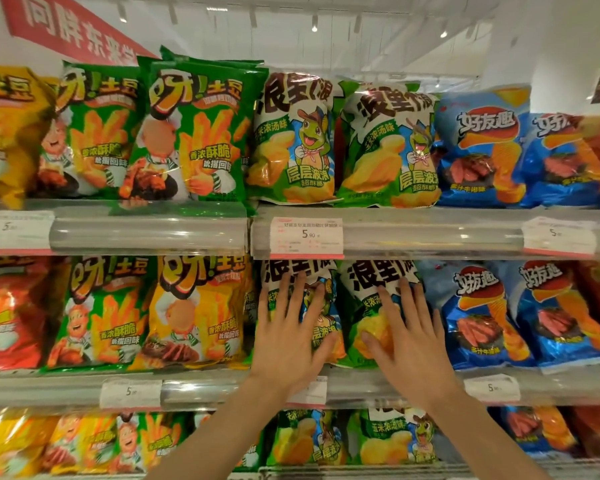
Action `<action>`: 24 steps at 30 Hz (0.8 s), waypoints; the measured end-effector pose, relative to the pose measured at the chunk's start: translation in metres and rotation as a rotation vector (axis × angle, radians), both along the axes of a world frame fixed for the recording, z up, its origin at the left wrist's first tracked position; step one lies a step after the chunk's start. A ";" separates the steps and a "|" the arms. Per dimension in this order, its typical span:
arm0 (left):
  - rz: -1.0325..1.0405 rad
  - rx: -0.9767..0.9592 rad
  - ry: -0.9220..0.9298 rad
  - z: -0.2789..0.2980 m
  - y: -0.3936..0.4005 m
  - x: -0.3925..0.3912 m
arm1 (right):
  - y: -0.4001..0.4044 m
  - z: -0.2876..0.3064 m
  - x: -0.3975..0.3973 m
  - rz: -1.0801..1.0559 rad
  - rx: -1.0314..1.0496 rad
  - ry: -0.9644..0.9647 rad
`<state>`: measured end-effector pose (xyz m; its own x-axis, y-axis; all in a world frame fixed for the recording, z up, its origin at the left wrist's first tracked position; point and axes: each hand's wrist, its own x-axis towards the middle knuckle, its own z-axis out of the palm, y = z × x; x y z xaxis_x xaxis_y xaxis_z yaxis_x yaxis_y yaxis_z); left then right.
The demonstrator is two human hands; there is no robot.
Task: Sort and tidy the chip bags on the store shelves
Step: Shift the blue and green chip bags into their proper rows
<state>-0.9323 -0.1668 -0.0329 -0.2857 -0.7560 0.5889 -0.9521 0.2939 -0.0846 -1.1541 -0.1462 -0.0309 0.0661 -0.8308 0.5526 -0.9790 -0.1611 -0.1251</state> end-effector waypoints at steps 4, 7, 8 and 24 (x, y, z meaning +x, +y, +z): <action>0.010 0.020 0.002 0.002 -0.002 -0.002 | -0.002 -0.001 0.000 -0.041 -0.015 0.048; 0.002 0.026 0.007 0.005 0.001 -0.005 | -0.001 -0.003 -0.003 -0.047 -0.024 0.046; -0.010 0.020 0.018 0.006 0.003 -0.005 | 0.000 -0.004 -0.005 -0.044 -0.027 0.040; -0.065 0.005 0.314 0.016 0.072 0.038 | 0.037 0.011 0.028 0.080 -0.072 -0.176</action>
<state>-0.8945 -0.0949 -0.0165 -0.1382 -0.7454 0.6521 -0.9105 0.3547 0.2124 -1.1256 -0.1097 -0.0201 0.0269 -0.7847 0.6193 -0.9267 -0.2518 -0.2788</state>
